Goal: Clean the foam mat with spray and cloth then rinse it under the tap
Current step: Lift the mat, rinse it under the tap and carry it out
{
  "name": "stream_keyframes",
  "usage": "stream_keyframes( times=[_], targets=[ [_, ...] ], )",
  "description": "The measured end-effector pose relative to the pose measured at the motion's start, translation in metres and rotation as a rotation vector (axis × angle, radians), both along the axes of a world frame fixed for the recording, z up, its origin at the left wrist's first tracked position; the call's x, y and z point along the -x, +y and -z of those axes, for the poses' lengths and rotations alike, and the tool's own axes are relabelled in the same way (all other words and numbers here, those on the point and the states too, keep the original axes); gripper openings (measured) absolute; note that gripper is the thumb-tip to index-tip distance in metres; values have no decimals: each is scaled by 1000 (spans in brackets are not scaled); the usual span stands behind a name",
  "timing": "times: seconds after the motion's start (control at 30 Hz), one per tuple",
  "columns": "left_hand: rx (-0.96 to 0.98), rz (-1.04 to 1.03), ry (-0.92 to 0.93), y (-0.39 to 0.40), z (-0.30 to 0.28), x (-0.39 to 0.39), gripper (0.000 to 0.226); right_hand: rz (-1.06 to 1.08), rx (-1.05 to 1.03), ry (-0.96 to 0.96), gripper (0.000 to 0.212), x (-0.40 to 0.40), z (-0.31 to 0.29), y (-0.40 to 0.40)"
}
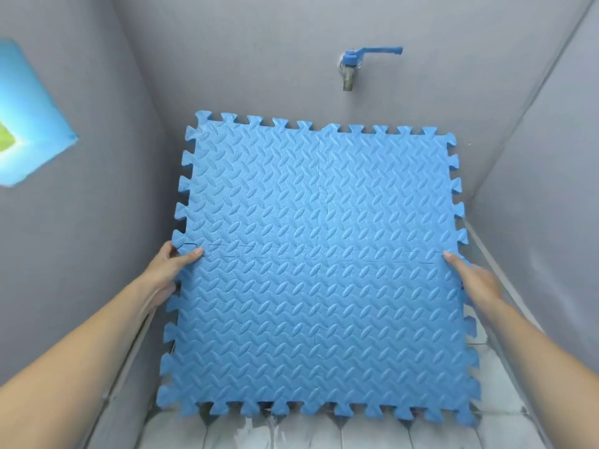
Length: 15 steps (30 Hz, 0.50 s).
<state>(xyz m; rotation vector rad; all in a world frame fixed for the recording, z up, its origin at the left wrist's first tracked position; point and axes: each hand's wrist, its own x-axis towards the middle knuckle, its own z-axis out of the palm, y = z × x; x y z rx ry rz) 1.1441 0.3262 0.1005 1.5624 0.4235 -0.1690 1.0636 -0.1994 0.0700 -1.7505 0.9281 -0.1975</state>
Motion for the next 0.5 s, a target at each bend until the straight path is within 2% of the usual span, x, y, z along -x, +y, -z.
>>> stream_keyframes(
  times=[0.1, 0.23, 0.3, 0.47, 0.5],
  targets=[
    [38, 30, 6, 4, 9, -8, 54, -14, -63, 21, 80, -21, -2, 0],
    [-20, 93, -62, -4, 11, -38, 62, 39, 1, -155, 67, -62, -16, -1],
    [-73, 100, -43, -7, 4, -54, 76, 53, 35, -180, 73, -72, -24, 3],
    [-216, -60, -20, -31, -13, -81, 105, -35, 132, -96, 66, -81, -46, 0],
    [-227, -103, -22, -38, -18, -84, 104, -36, 139, -89, 66, -82, -51, 1]
  ],
)
